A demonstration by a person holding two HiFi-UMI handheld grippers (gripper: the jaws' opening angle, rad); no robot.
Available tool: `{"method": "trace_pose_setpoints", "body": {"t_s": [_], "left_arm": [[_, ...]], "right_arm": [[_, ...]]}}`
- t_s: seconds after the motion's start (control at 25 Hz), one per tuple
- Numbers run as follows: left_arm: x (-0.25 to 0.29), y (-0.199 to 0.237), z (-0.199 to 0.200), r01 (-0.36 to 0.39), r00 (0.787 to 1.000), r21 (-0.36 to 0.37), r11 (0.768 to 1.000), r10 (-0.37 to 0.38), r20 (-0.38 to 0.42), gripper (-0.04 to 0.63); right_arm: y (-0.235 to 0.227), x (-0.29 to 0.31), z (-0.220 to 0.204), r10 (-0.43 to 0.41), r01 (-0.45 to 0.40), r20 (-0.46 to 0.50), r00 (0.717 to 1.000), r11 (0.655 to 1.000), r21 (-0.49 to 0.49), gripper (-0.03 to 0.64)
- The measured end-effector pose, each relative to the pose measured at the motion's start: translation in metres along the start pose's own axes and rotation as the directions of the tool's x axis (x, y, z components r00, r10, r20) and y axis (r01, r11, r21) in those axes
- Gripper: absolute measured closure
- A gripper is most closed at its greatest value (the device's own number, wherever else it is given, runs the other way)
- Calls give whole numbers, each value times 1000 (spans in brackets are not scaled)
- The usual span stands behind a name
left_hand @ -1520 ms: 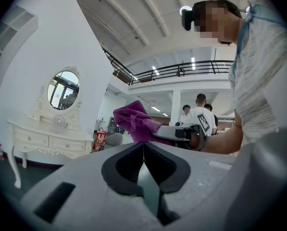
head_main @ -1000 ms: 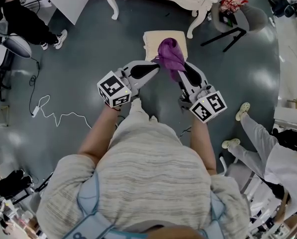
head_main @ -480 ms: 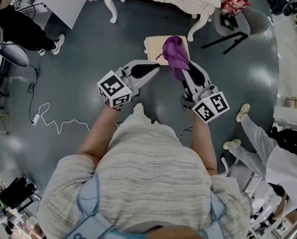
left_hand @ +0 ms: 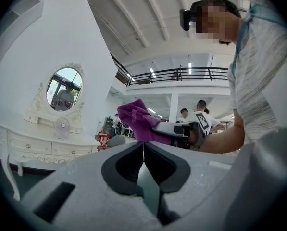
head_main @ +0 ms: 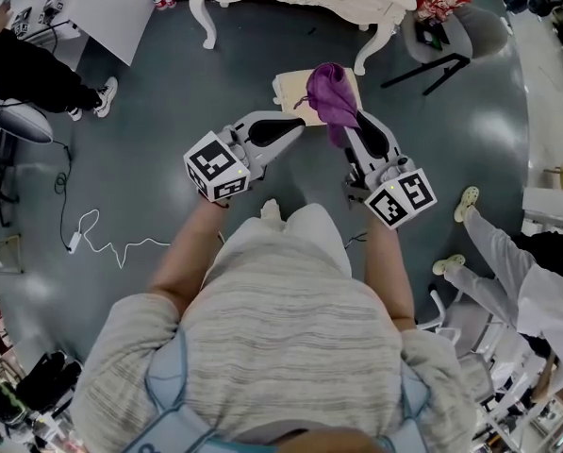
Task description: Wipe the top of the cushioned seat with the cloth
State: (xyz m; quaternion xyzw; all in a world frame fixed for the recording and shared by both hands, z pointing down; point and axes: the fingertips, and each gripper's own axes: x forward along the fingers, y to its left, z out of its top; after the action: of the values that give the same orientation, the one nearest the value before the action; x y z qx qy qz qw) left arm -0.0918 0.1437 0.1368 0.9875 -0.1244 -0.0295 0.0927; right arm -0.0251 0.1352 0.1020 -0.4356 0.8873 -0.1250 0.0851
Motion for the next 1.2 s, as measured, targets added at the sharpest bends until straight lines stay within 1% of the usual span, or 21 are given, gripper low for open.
{"method": "trace_pose_setpoints", "body": {"t_s": [0.36,0.72,0.92,1.08,1.2], "left_arm": [[6,28,-6,-6,1000,-12,1000,6,8,581],[31,55,-10,-25,999,-16,1000,25,24,581],[58,65,-15,-62,998,-37,997,62,13,581],[97,78,-14,-83,996,-23,996,83,11,581],[120,88,-9,-99,995,-31,995,99,22,581]], "right_arm": [[-22,15,-3,-31,31,5,999,1000,-5,538],[-71,27,-5,-37,37,4,999,999,28,538],[-102,27,-3,-19,20,-6,1000,999,40,538],[-137,29,6,6,-6,-15,1000,999,48,538],[-156,31,14,23,-22,-26,999,998,52,538]]}}
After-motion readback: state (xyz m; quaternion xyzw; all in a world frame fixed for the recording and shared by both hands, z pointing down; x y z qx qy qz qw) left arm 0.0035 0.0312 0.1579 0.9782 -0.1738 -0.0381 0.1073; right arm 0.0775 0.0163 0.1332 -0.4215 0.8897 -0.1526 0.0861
